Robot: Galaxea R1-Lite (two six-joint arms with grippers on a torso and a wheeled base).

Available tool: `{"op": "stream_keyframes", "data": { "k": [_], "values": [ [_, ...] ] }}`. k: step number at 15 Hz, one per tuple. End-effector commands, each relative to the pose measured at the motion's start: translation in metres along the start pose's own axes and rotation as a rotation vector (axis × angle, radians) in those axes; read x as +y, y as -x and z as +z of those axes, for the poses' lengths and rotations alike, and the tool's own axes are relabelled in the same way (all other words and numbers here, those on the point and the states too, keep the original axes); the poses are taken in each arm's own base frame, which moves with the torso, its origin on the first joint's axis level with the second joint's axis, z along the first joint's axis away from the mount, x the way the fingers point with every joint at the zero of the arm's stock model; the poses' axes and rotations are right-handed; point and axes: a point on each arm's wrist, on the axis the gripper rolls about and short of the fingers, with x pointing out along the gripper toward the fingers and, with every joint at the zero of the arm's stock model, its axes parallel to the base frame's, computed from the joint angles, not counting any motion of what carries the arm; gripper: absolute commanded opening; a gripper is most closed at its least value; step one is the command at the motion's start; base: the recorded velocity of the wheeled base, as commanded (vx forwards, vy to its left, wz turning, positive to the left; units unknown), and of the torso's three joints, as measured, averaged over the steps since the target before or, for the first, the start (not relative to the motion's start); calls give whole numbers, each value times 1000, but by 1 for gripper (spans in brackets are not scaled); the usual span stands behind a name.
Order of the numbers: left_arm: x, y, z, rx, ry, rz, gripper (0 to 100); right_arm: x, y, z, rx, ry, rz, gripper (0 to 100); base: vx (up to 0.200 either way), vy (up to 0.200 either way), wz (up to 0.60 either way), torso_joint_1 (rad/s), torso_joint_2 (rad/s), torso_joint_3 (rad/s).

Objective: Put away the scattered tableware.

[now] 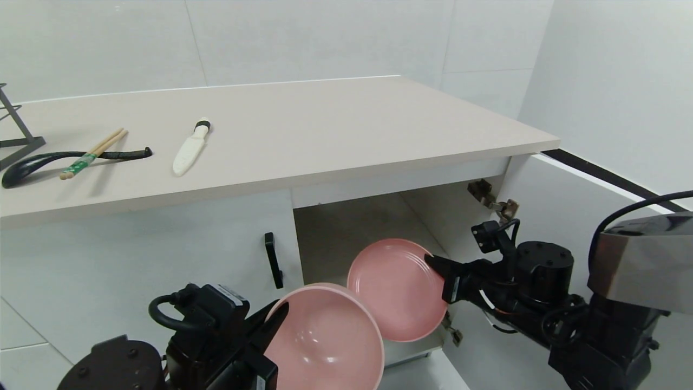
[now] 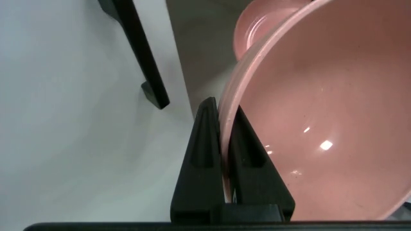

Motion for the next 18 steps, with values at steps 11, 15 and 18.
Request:
{"op": "stream_keyframes", "data": {
  "k": [11,15,18],
  "values": [
    [5,3,5,-25,43,80,0,-31,-76,-33,-28,-105,-15,0,0,0,0,0,0,0],
    [10,2,5,-24,37,140,0,-30,-95,-40,-54,-97,7,0,0,0,0,0,0,0],
    [9,2,5,-25,36,135,0,-33,-110,-40,-61,-96,10,0,0,0,0,0,0,0]
  ]
}}
